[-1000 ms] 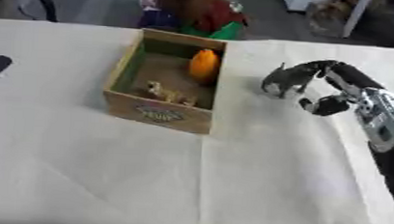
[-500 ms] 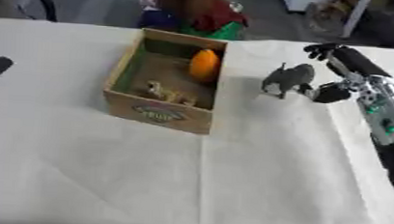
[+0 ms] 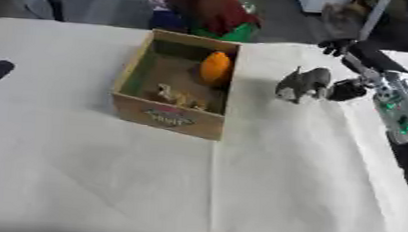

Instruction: Pick up objects on the table and place them in the box.

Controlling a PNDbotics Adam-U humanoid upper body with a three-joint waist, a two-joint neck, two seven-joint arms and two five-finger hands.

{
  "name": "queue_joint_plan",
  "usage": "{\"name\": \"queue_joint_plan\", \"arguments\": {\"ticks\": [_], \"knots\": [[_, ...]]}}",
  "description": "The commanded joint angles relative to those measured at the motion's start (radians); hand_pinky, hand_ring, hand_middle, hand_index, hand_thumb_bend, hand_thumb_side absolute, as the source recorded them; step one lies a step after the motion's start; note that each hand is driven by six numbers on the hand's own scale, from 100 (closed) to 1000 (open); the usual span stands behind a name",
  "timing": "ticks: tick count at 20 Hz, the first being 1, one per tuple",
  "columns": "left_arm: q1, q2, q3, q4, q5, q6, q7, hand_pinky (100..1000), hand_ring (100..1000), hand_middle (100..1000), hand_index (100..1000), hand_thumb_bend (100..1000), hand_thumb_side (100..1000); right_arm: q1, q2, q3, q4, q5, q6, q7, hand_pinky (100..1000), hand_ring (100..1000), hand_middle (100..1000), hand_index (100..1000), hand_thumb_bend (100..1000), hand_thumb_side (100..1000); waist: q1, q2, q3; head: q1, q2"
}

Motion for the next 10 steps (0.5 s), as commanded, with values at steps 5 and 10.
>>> {"name": "queue_joint_plan", "arguments": {"ticks": [5,10], "knots": [[-0.010,0.018,0.008,-0.012,0.004,-0.002,-0.009,622,599,585,690,682,100,-0.032,-0.005,-0.030,0.062,0.039,0.002,-0.017,768,832,787,932,333,100,0.007,-0.008,0.009,-0.003,0.001],[-0.013,0.014,0.007,-0.016,0.006,-0.006,-0.018,624,599,585,692,671,100,-0.034,-0.002,-0.040,0.085,0.054,0.003,-0.030,770,834,787,932,333,100,0.010,-0.003,0.021,-0.006,-0.003]]}}
